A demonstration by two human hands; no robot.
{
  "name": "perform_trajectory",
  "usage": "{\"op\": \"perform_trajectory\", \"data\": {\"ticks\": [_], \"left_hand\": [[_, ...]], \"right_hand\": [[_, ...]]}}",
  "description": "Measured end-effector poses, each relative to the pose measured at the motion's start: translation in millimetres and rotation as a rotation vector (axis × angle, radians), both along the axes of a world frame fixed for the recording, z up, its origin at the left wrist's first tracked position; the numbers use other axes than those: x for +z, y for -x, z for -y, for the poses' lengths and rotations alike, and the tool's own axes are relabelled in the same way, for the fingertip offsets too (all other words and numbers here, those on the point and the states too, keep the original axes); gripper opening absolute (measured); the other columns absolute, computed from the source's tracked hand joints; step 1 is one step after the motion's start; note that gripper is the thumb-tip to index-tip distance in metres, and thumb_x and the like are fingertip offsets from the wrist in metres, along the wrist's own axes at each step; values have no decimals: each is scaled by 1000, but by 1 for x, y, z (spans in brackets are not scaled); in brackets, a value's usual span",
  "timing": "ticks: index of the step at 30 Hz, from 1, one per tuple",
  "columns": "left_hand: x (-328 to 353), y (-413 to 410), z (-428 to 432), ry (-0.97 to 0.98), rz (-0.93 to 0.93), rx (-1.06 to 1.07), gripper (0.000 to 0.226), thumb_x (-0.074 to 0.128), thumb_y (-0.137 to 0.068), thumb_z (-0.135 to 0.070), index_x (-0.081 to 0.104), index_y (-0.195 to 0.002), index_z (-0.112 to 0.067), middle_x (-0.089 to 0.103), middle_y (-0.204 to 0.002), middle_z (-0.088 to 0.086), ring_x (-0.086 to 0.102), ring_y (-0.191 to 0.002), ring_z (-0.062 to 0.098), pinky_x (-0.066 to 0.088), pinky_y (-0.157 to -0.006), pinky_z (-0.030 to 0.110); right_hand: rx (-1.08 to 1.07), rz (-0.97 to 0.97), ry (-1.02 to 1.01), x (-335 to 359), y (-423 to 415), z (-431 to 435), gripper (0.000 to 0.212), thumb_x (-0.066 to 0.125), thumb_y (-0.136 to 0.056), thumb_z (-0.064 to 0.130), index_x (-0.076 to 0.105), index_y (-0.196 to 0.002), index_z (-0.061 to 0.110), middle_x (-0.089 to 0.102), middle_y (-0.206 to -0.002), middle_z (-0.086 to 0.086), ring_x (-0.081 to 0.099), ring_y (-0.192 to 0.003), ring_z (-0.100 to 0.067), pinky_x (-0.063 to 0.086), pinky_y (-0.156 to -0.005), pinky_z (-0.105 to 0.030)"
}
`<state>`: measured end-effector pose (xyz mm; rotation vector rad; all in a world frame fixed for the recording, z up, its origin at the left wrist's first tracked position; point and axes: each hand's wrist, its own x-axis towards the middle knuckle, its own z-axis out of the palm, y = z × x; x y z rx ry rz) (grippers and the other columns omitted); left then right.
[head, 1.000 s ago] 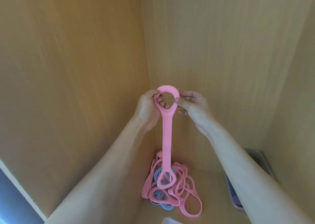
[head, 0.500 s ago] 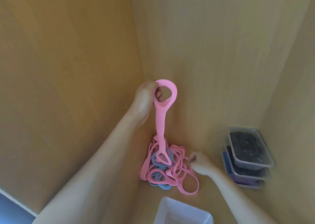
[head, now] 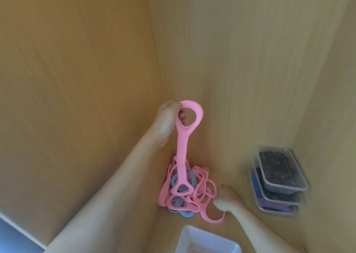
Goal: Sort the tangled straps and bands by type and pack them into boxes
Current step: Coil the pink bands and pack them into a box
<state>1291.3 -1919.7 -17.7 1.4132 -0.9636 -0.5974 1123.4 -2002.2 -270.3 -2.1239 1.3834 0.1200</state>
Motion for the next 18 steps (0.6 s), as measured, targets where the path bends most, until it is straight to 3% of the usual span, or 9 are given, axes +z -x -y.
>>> {"op": "perform_trajectory", "data": {"ticks": [4, 7, 9, 11, 14, 16, 18], "left_hand": [[1, -1, 1, -3, 16, 83, 16, 39, -97, -7, 54, -89, -6, 50, -67, 4, 50, -66, 23, 42, -65, 31], [2, -4, 2, 8, -11, 157, 19, 41, -98, -8, 51, -82, -10, 49, -66, 2, 49, -72, 24, 39, -73, 34], [3, -5, 2, 16, -18, 167, 23, 42, -99, -10, 50, -78, -13, 50, -65, 0, 49, -74, 24, 39, -76, 36], [4, -5, 1, 18, -21, 161, 23, 43, -99, -11, 50, -78, -13, 51, -65, 0, 50, -75, 24, 39, -77, 36], [3, -3, 0, 5, -12, 136, 20, 43, -99, -10, 51, -81, -12, 52, -67, 1, 50, -76, 24, 40, -78, 36], [1, -1, -1, -8, 1, 119, 21, 44, -99, -9, 51, -80, -12, 52, -69, 2, 49, -77, 23, 39, -78, 36], [0, -1, -2, -10, 6, 114, 22, 44, -100, -8, 51, -79, -12, 52, -70, 2, 49, -75, 21, 39, -77, 33]], "right_hand": [[152, 170, 82, 8, -19, -13, 26, 58, -87, 34, 60, -66, 19, 63, -64, 3, 54, -53, -11, 43, -51, -26], [397, 220, -18, 16, -40, -35, 33, 51, -90, 24, 52, -57, 17, 52, -58, -8, 41, -52, -17, 39, -56, -34], [482, 177, 26, 18, -53, -46, 33, 47, -91, 19, 47, -58, 17, 45, -58, -1, 39, -53, -17, 36, -53, -33], [511, 101, 122, 16, -66, -56, 29, 49, -95, 19, 52, -66, 21, 50, -67, 5, 47, -59, -17, 39, -54, -28], [490, 2, 184, 12, -78, -68, 10, 58, -99, 21, 65, -100, 14, 66, -100, -4, 66, -91, -24, 55, -80, -31], [481, -30, 191, 0, -83, -73, 20, 56, -99, 13, 64, -117, 9, 67, -119, -7, 65, -109, -29, 54, -94, -35], [454, -6, 213, -5, -87, -74, 29, 49, -100, 10, 62, -127, 10, 64, -130, -8, 61, -119, -28, 51, -94, -27]]}}
